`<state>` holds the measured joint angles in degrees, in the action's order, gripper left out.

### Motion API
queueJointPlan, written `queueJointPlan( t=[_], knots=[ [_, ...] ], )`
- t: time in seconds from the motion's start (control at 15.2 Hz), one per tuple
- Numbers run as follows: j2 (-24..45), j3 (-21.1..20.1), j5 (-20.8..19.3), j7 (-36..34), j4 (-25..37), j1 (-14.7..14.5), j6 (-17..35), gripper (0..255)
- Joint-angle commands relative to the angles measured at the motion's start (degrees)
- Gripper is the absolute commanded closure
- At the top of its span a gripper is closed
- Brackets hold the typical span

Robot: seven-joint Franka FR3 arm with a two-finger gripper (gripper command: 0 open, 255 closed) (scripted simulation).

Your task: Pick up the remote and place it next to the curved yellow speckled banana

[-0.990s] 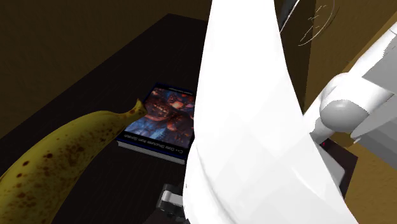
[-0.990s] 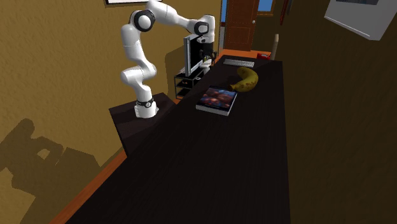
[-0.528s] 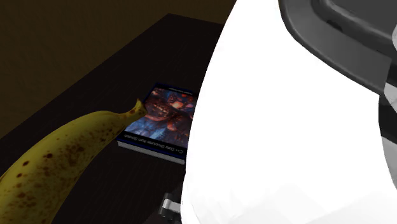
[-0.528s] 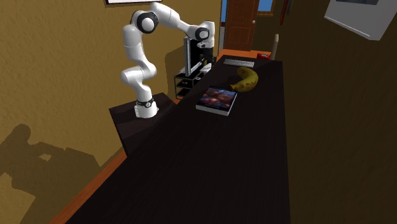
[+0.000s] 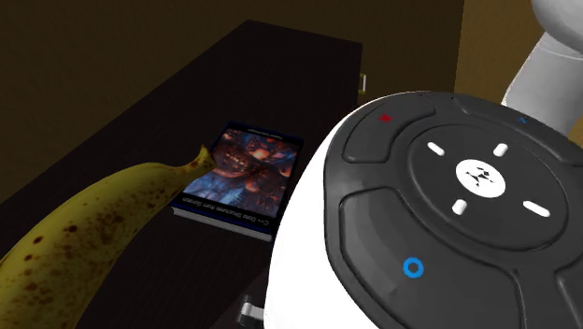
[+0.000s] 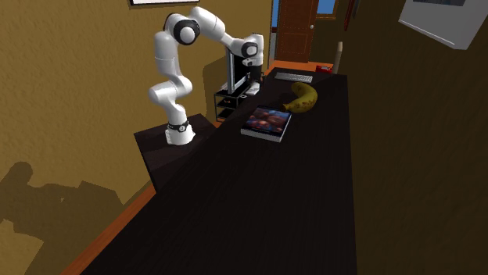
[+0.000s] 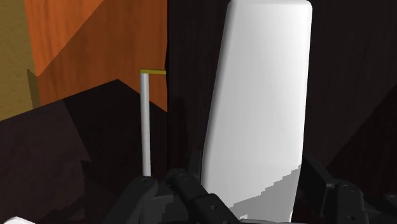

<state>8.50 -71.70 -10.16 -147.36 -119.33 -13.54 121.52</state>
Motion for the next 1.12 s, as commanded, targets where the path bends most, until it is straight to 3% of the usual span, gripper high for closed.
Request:
queueJointPlan(
  t=[0.0, 0.59, 1.06],
  knots=[
    [1.59, 0.98, -1.94, -1.34, -0.76, -1.16, 1.28, 255],
    [7.82, 6.3, -9.56, -6.59, -3.39, -6.56, 6.4, 255],
    [8.22, 6.71, -10.05, -6.92, -3.53, -6.94, 6.73, 255]
  ],
)
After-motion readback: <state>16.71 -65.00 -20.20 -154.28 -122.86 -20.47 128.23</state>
